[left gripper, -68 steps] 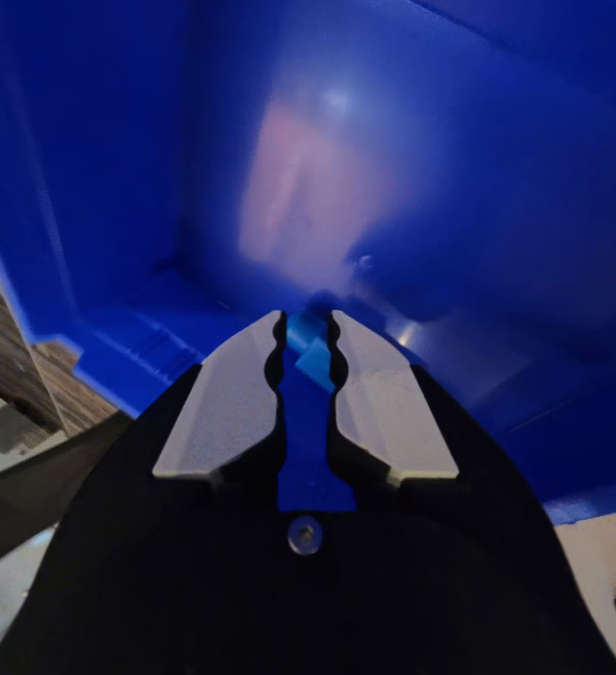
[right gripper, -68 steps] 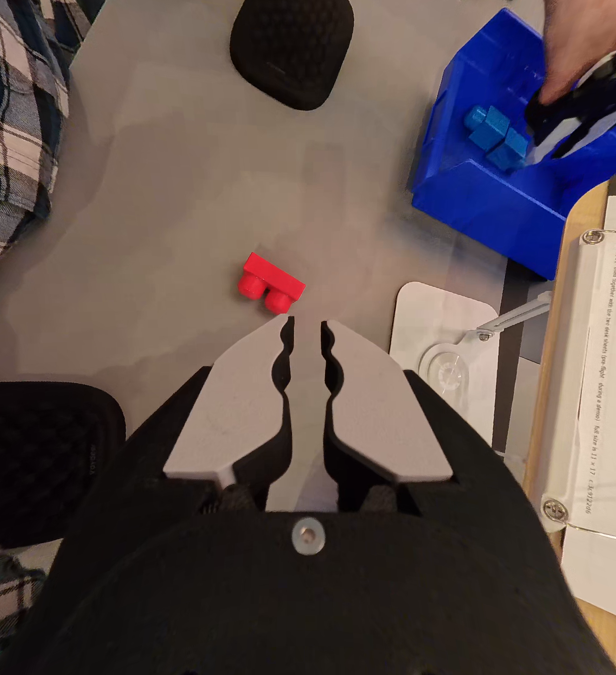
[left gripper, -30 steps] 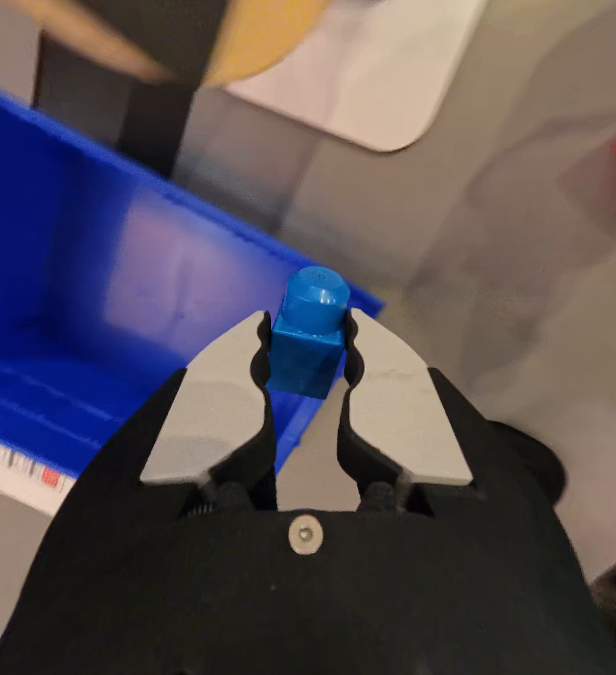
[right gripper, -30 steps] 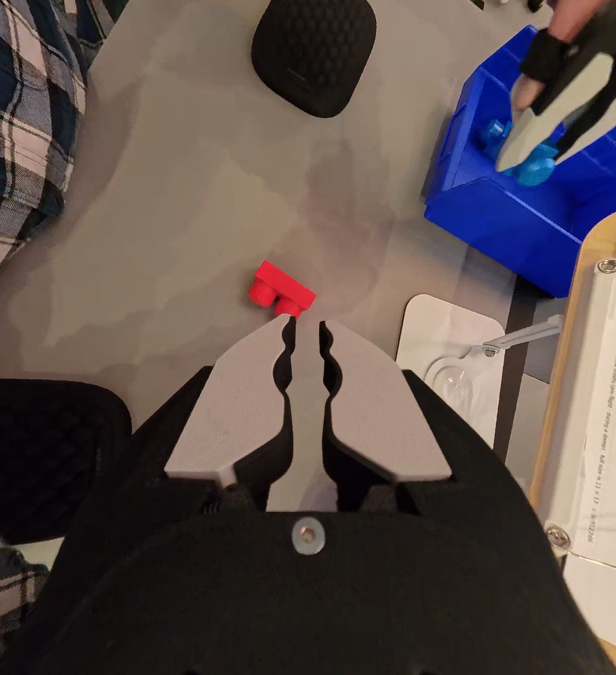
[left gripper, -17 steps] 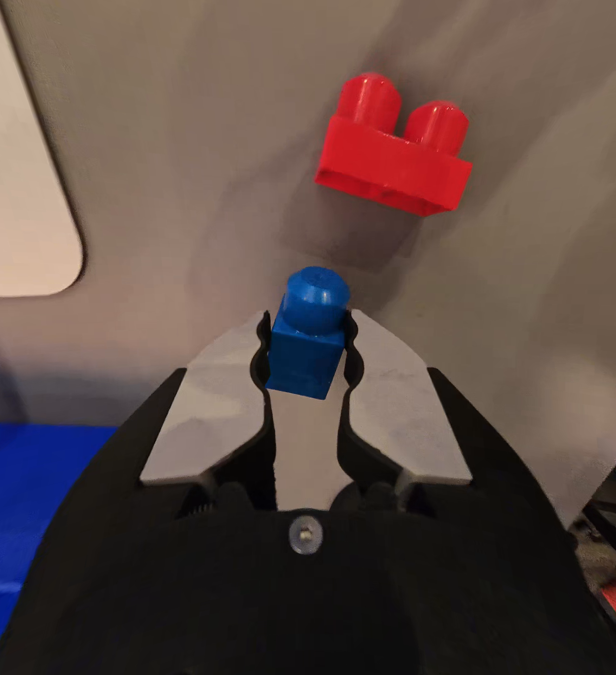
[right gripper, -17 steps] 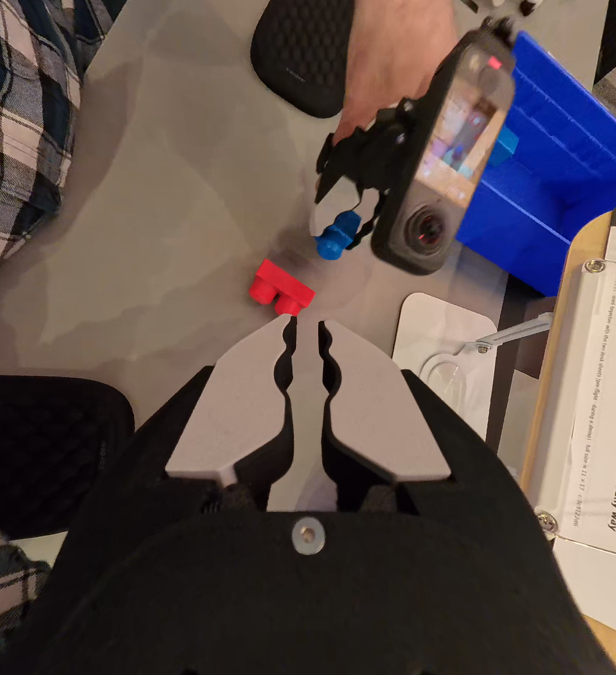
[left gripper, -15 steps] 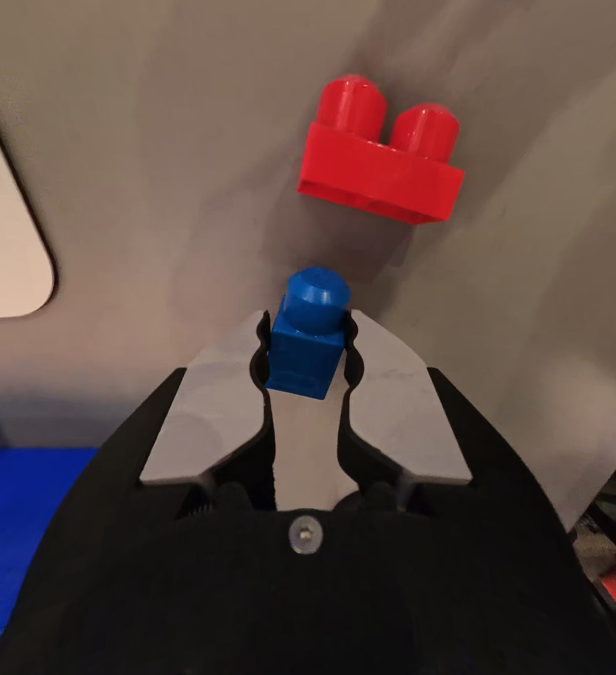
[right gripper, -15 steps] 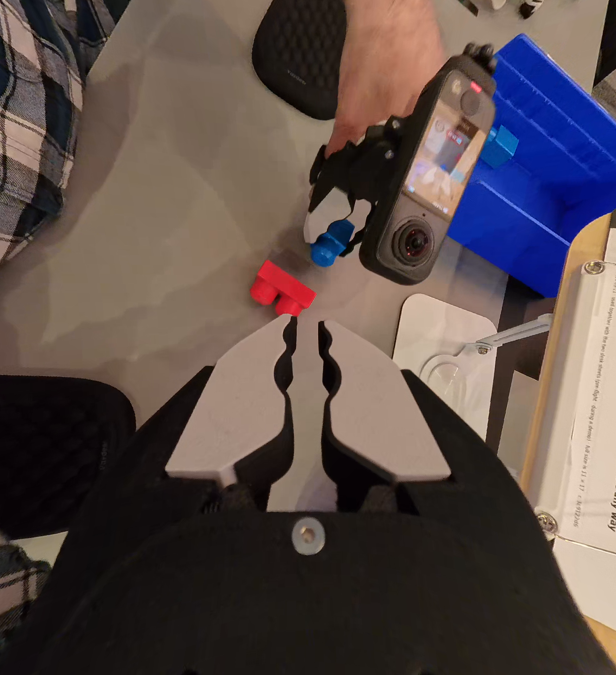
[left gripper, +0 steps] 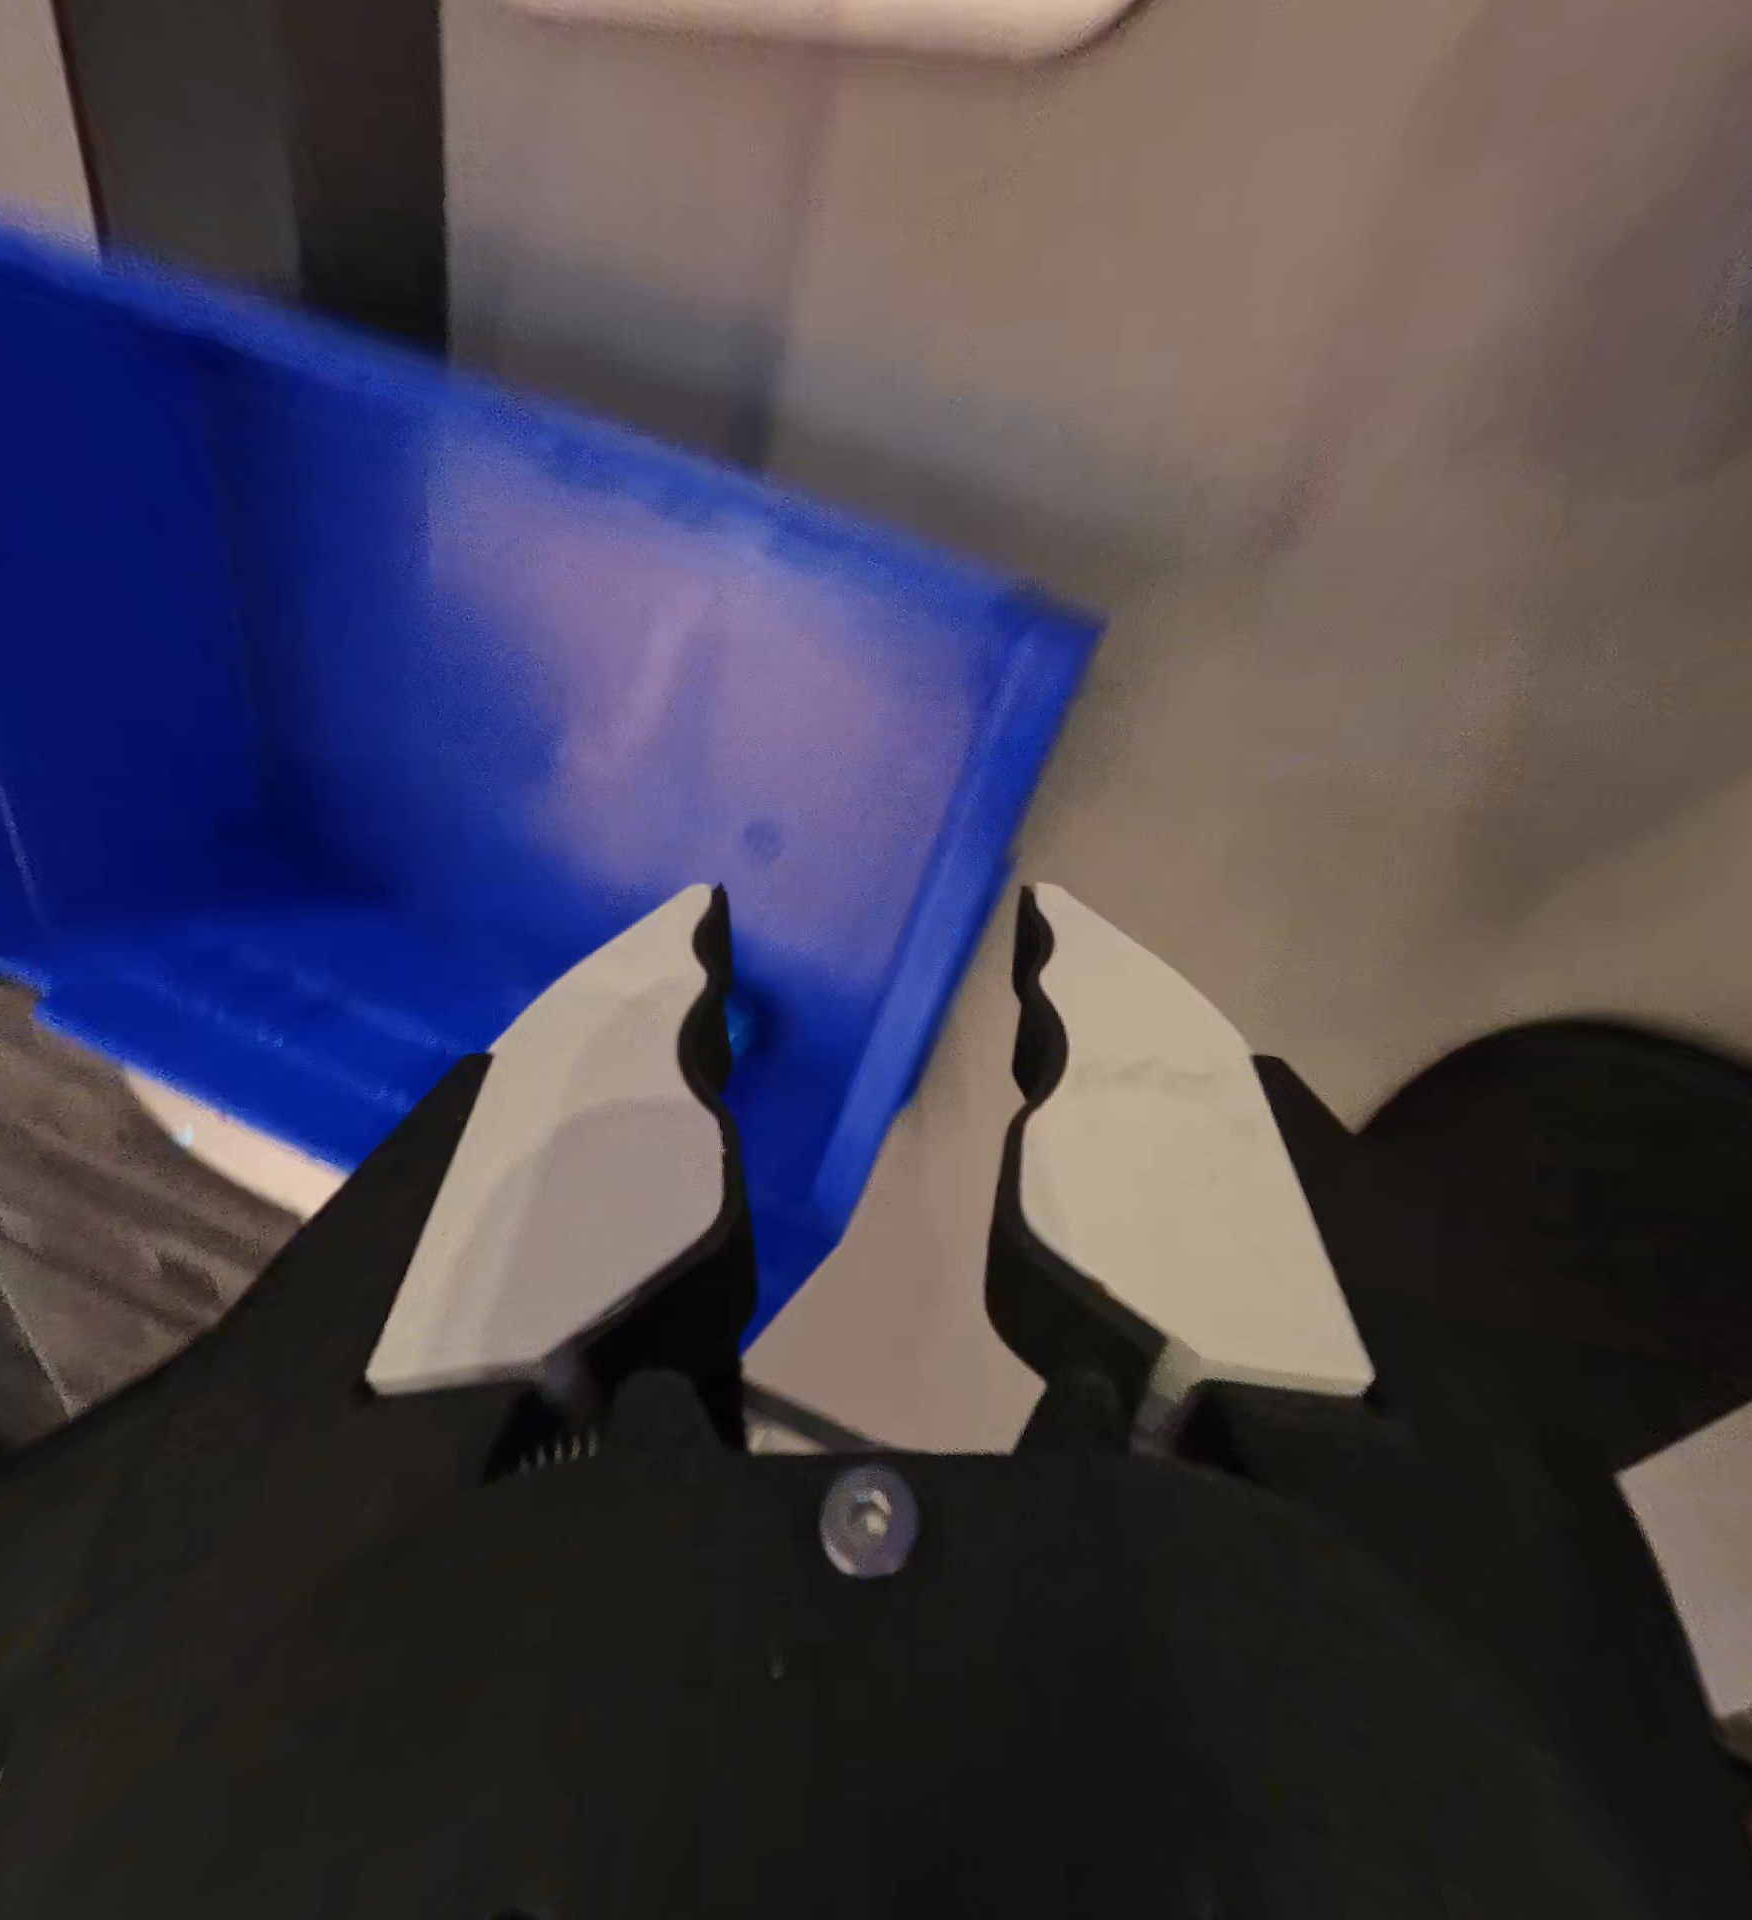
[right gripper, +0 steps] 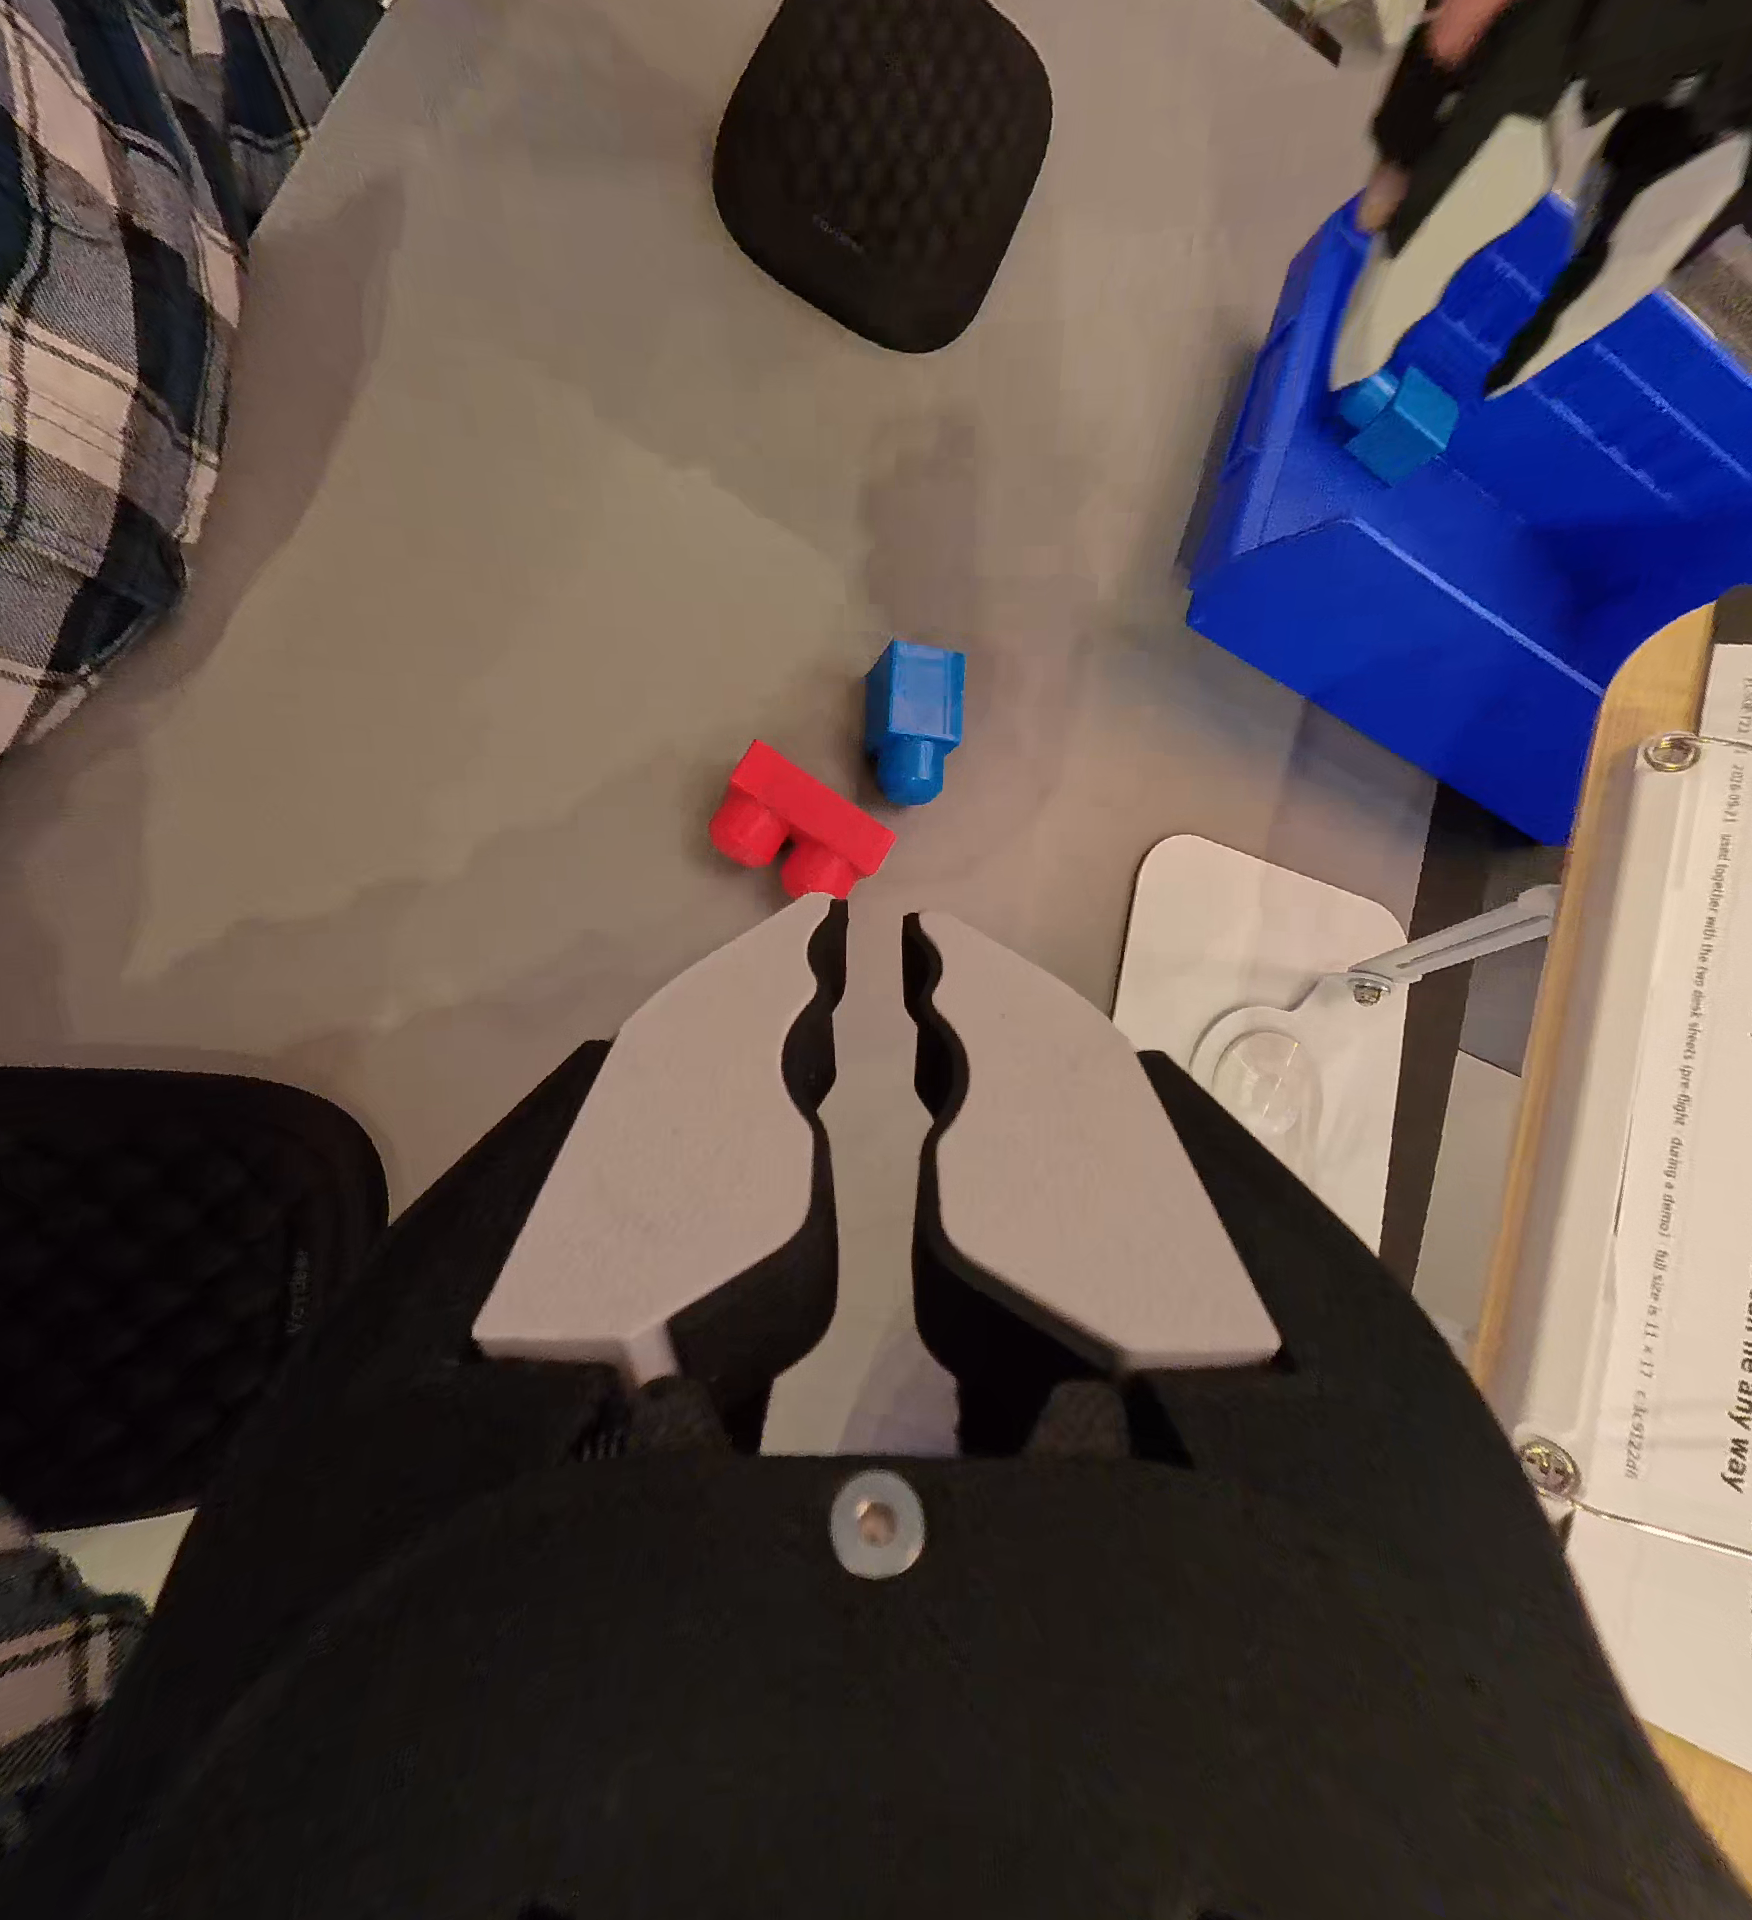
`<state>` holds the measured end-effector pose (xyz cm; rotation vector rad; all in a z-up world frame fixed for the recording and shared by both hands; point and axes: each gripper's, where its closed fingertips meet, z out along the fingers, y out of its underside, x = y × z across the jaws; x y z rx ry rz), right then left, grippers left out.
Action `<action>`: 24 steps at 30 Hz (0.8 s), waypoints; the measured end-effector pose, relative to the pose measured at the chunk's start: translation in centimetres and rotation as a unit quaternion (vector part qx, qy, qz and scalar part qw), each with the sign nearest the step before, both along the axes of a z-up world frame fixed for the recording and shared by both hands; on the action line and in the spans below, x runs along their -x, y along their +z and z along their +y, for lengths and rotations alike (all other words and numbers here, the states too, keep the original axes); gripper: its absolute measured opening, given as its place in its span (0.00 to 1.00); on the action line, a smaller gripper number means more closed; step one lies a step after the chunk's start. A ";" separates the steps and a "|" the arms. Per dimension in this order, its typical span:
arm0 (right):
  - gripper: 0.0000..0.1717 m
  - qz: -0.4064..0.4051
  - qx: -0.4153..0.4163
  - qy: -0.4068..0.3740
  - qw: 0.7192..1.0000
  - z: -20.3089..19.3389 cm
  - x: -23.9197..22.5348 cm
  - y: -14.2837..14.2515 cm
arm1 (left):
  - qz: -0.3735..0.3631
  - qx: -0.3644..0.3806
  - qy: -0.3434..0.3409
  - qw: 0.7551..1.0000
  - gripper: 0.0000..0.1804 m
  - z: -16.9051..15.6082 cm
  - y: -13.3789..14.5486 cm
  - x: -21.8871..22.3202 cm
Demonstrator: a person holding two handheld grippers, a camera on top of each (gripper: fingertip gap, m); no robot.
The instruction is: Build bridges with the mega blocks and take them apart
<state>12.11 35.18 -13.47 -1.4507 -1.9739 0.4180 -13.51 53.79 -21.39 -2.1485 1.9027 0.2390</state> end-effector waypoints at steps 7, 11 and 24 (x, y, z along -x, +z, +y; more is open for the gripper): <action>0.06 -0.009 0.008 0.005 1.000 0.0 0.4 -0.7 | 0.161 0.003 0.003 0.987 0.40 7.8 -4.2 10.0; 0.06 -0.012 0.017 0.007 1.000 0.2 0.6 -1.2 | 0.215 0.021 -0.022 0.976 0.43 8.7 -6.6 11.4; 0.05 -0.015 0.028 0.010 0.999 0.3 0.7 -1.7 | 0.238 0.023 -0.021 0.971 0.38 9.7 -8.5 10.9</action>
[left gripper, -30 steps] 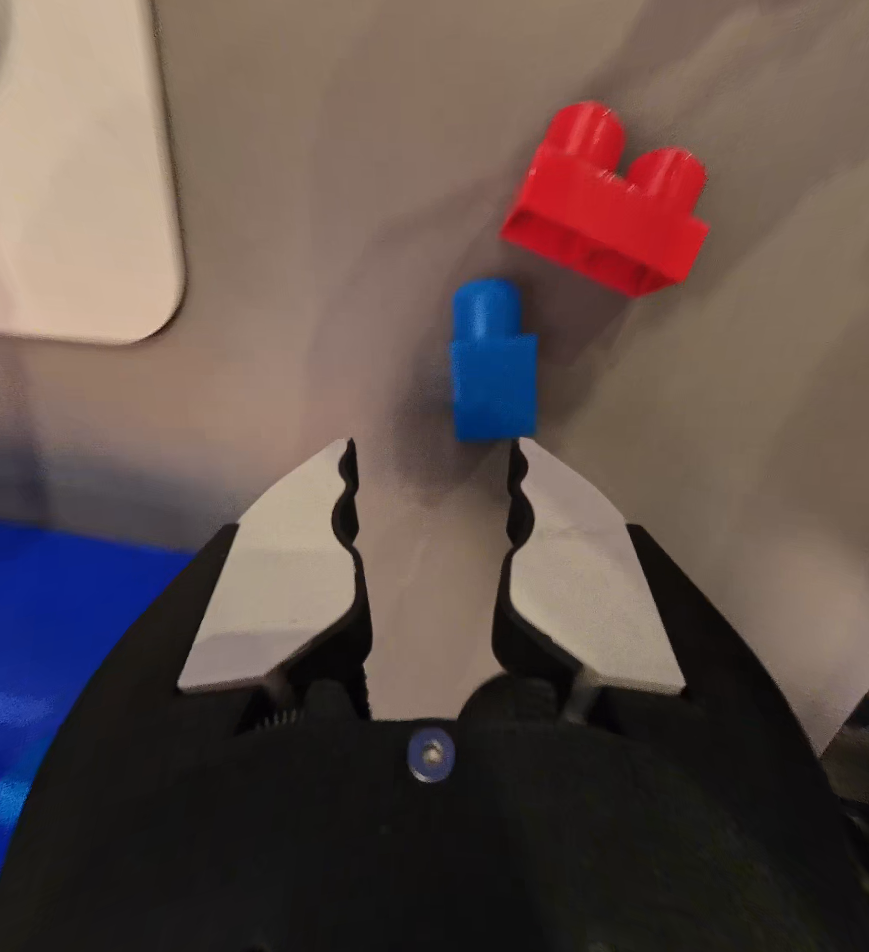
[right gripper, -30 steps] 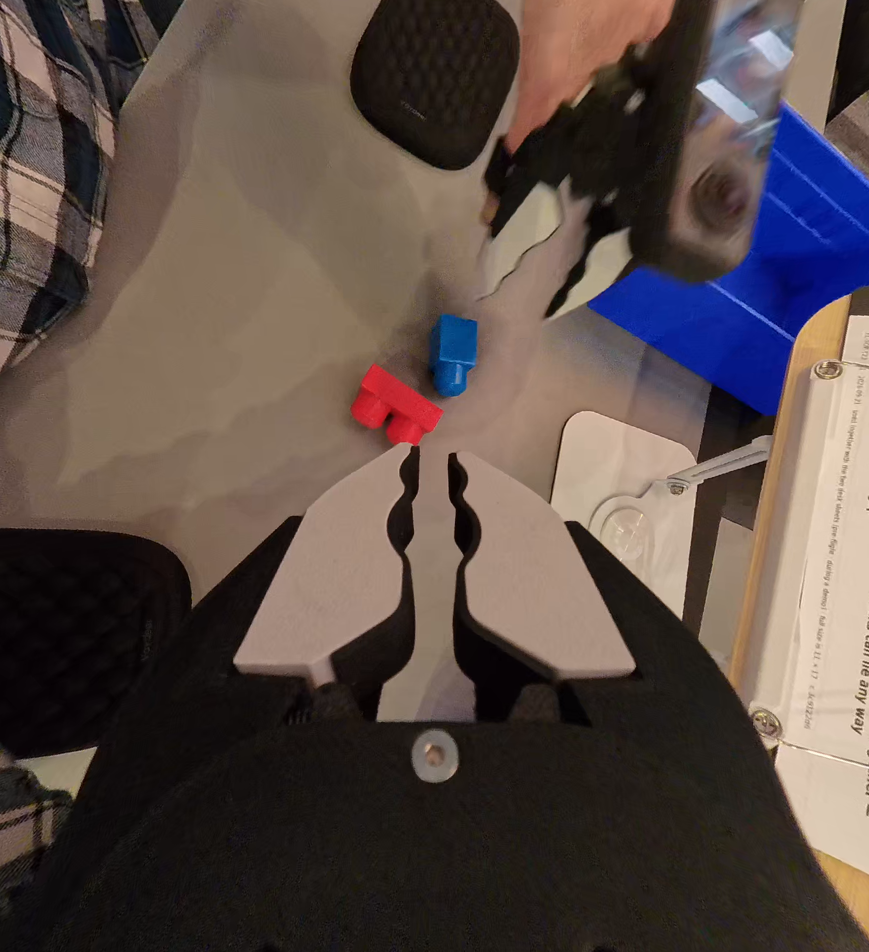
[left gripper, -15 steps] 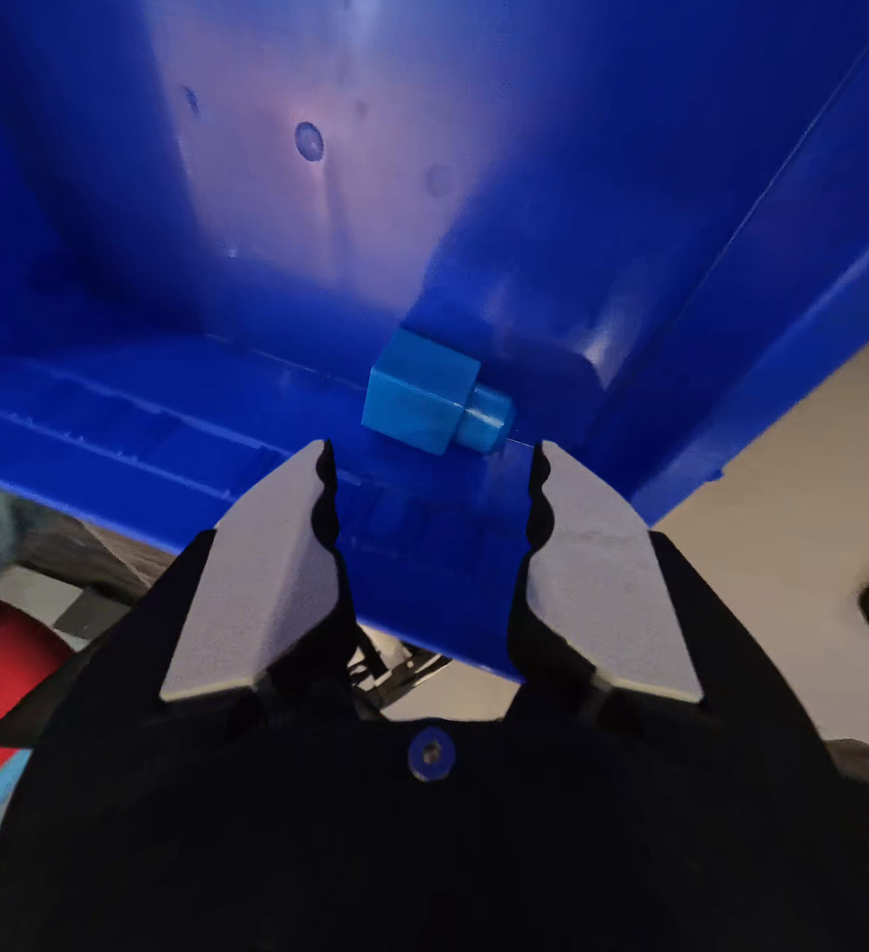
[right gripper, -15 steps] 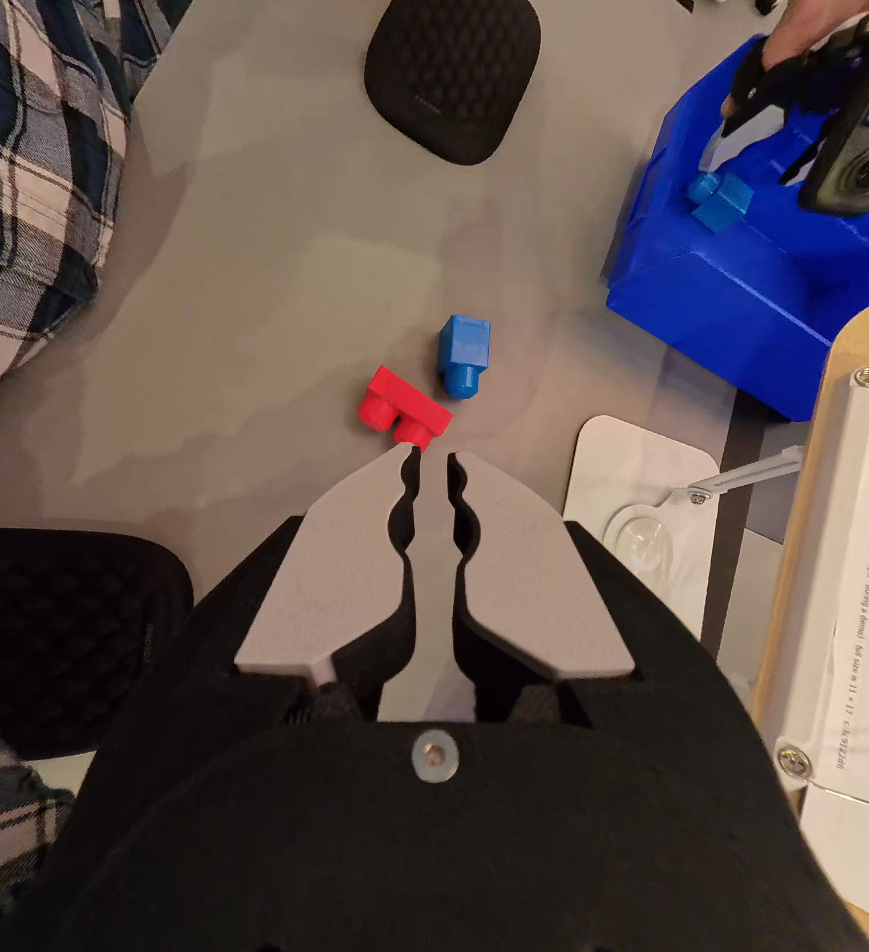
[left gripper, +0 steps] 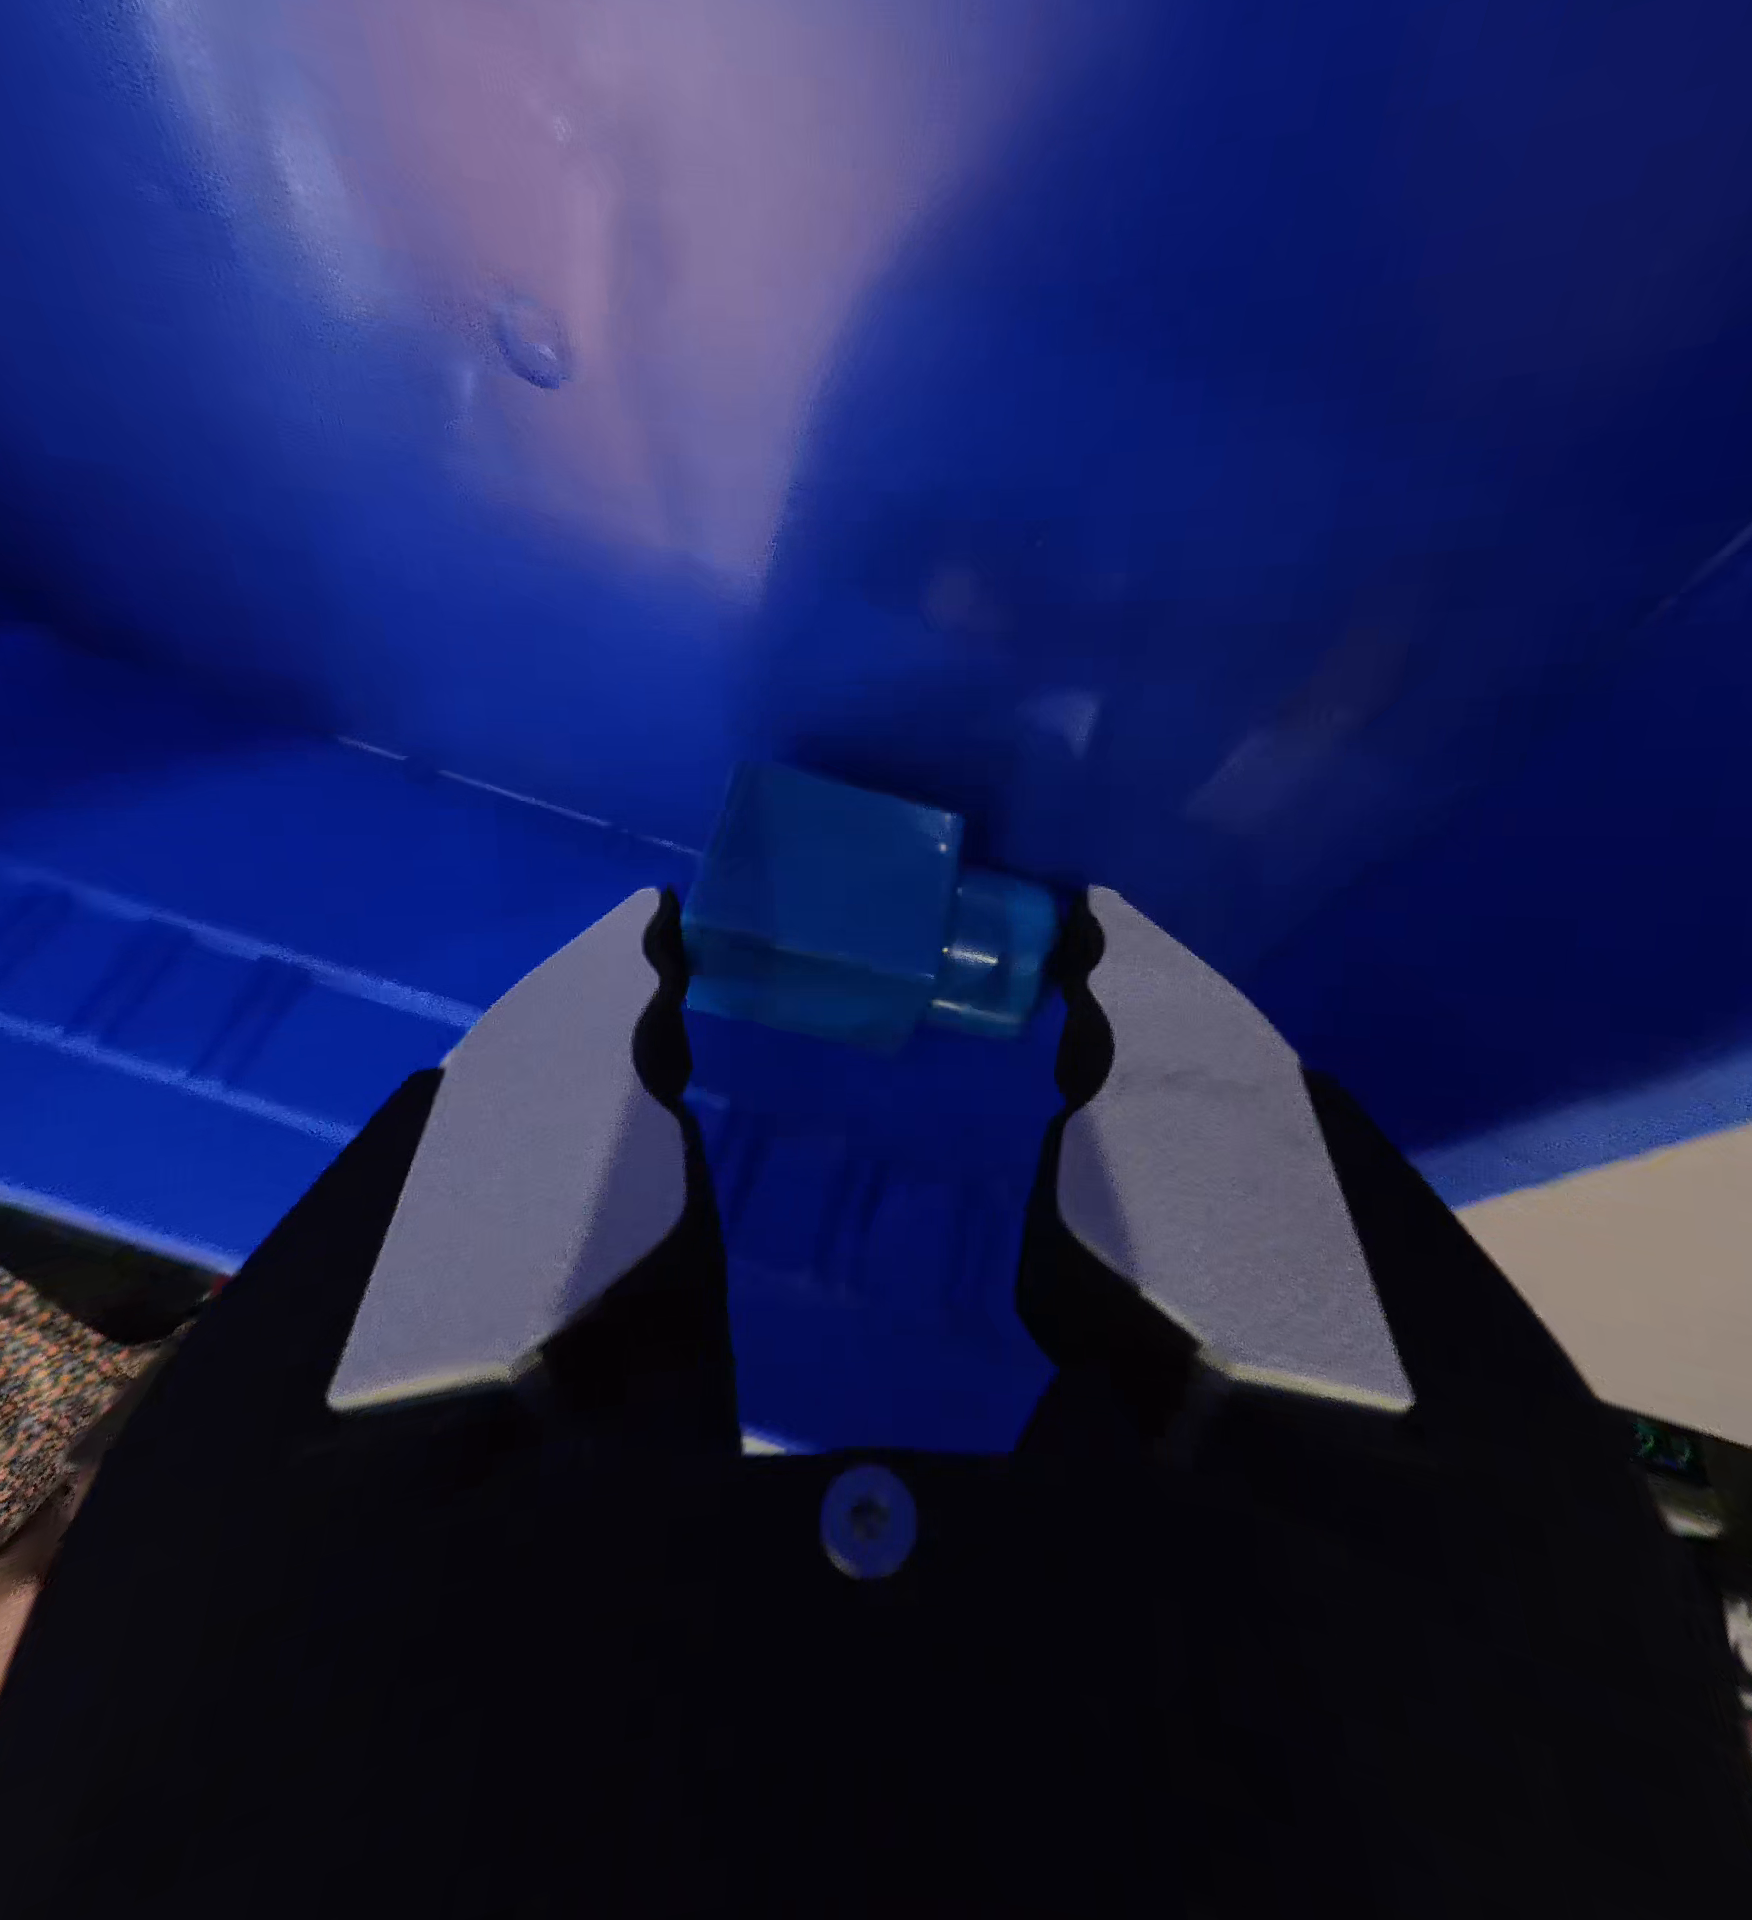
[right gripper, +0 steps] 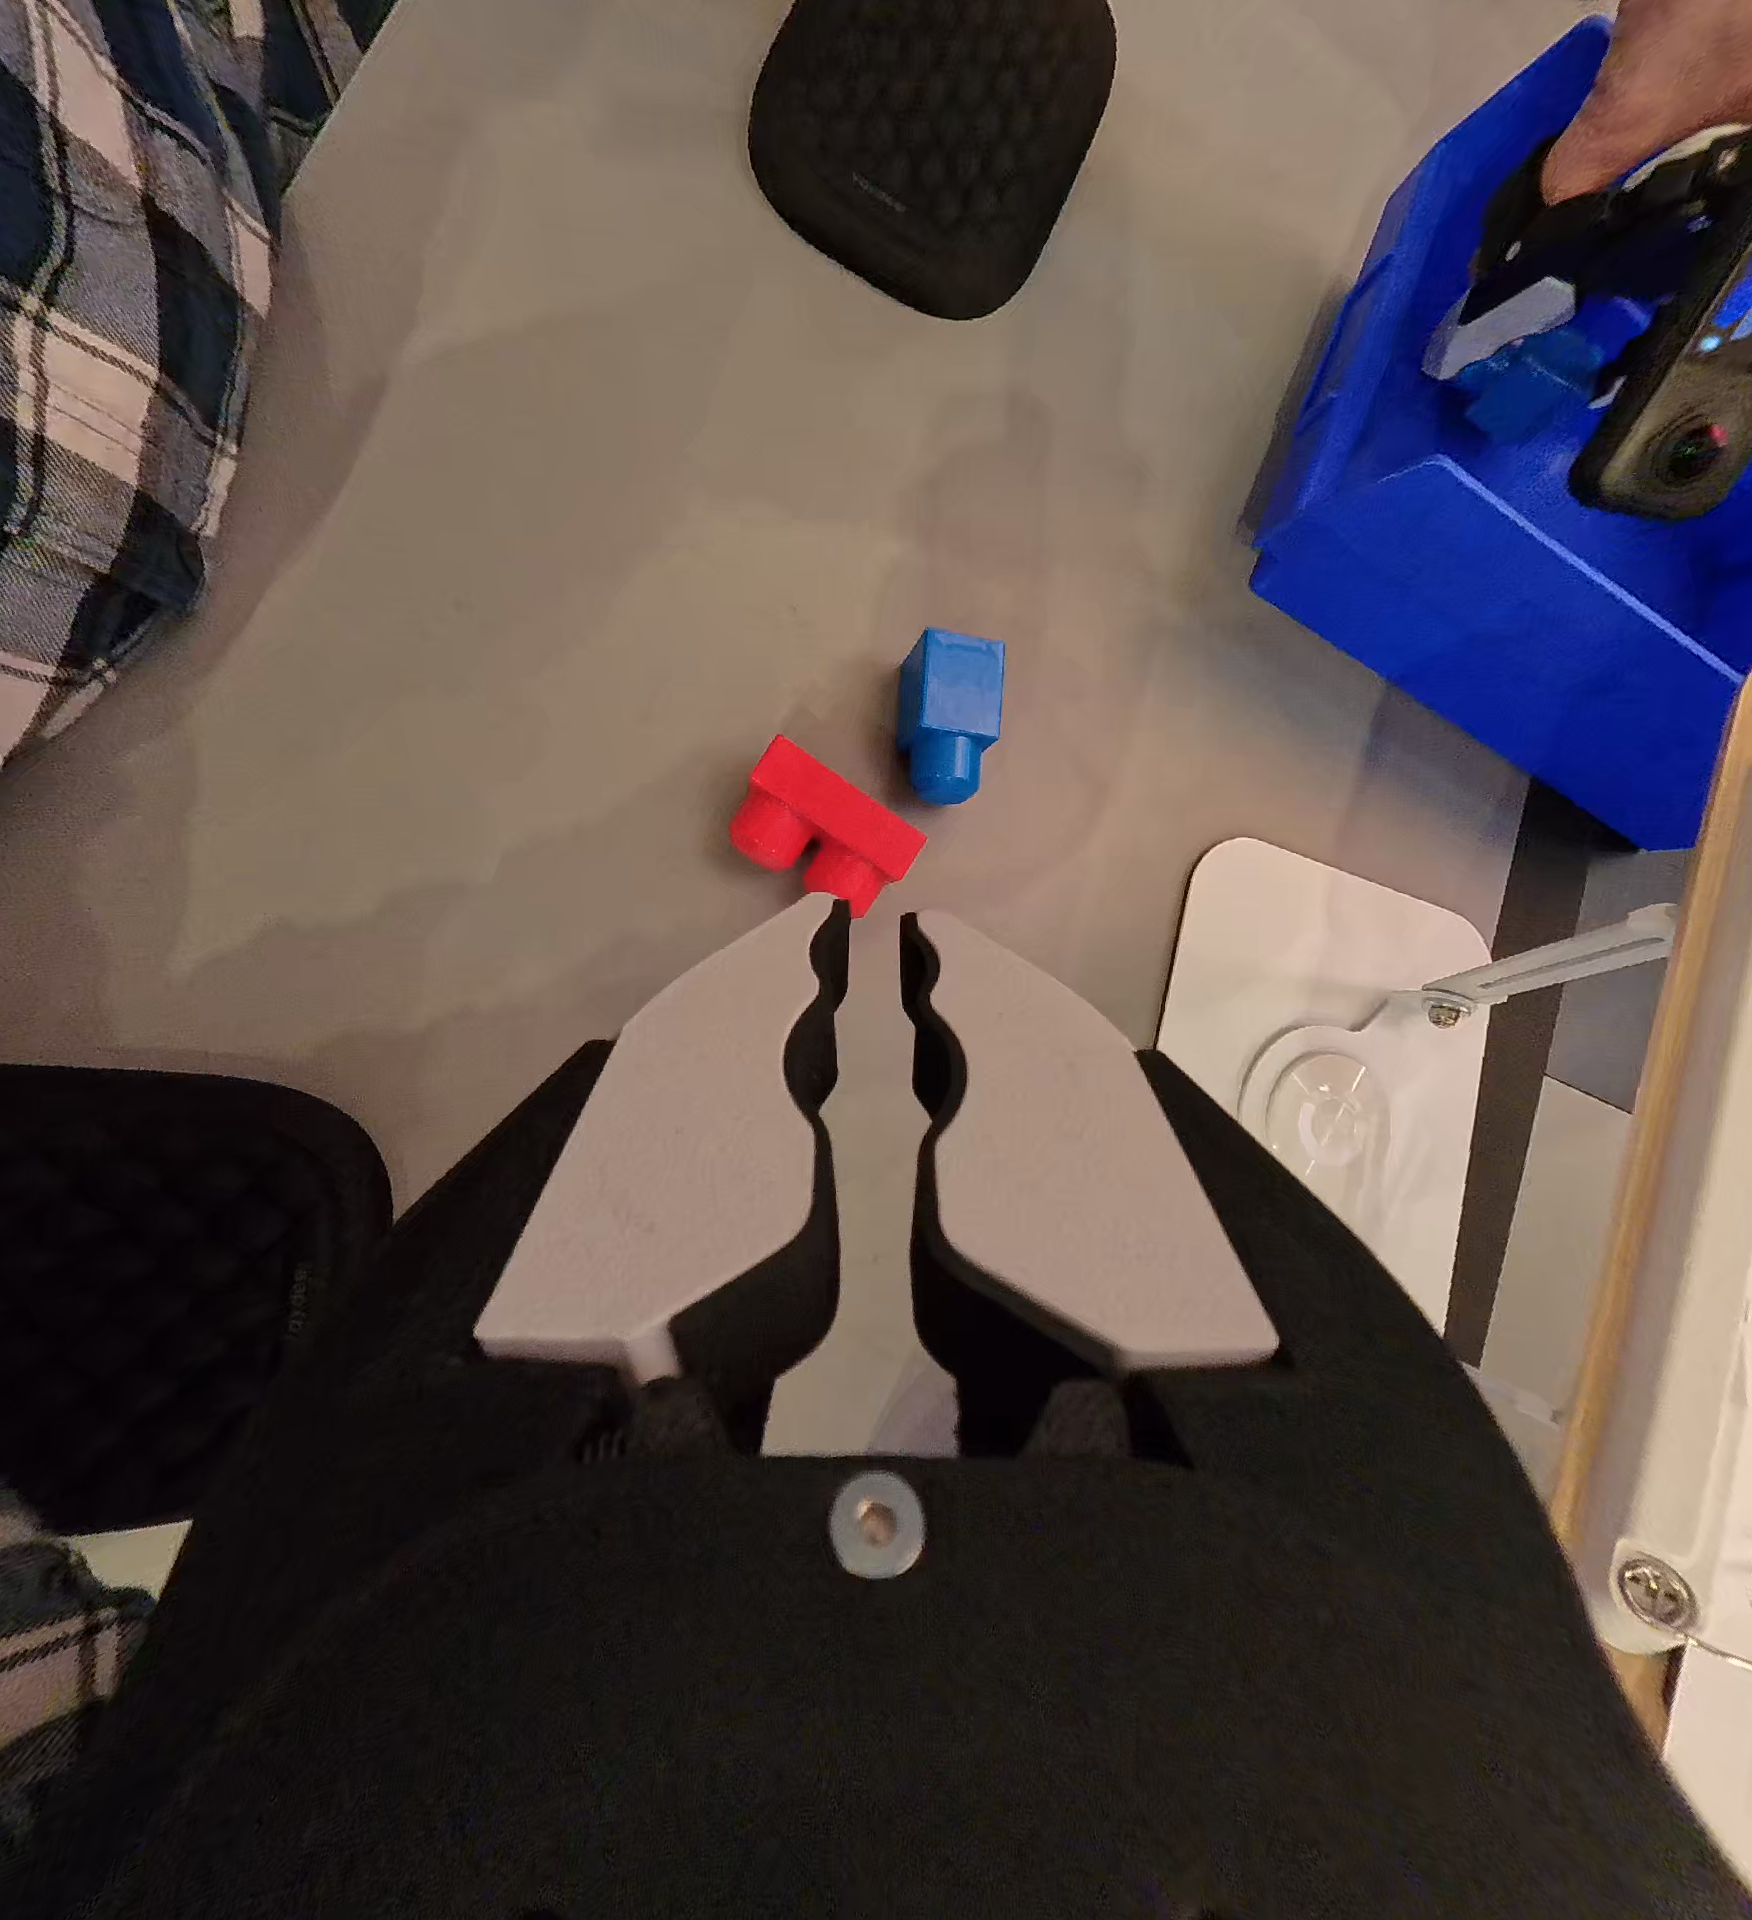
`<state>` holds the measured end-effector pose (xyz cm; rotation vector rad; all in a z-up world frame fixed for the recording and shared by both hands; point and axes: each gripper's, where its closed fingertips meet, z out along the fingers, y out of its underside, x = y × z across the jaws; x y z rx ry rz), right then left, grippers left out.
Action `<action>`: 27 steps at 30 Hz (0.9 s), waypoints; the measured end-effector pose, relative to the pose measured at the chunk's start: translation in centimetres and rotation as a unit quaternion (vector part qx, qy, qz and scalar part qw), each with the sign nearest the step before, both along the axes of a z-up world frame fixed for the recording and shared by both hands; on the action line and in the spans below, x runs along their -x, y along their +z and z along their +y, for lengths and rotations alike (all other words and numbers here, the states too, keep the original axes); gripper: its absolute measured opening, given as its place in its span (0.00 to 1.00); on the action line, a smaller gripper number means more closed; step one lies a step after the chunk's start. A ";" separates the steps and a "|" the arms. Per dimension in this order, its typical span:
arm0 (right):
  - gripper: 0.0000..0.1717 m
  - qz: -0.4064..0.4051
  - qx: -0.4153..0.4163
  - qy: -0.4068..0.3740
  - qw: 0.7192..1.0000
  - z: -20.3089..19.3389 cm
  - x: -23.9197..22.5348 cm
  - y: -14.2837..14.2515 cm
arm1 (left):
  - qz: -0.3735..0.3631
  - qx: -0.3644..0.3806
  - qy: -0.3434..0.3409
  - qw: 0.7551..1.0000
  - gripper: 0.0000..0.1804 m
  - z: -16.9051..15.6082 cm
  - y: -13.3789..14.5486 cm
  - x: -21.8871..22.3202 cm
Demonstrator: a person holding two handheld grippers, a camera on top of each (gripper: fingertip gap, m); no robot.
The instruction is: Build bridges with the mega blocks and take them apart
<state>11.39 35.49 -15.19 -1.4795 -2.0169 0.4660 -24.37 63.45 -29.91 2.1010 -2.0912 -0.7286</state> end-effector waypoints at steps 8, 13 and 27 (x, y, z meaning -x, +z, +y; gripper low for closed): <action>0.05 0.007 0.002 0.002 1.000 -0.1 -0.1 0.3 | -0.204 -0.033 0.047 0.977 0.38 -9.1 6.0 -7.0; 0.05 0.003 0.000 0.008 1.000 -0.4 0.2 0.2 | -0.319 -0.020 0.053 0.946 0.38 -17.6 6.3 -13.0; 0.05 0.000 -0.007 0.004 1.000 -0.7 -0.2 0.5 | -0.483 -0.011 0.209 0.851 0.38 -20.6 0.1 -20.3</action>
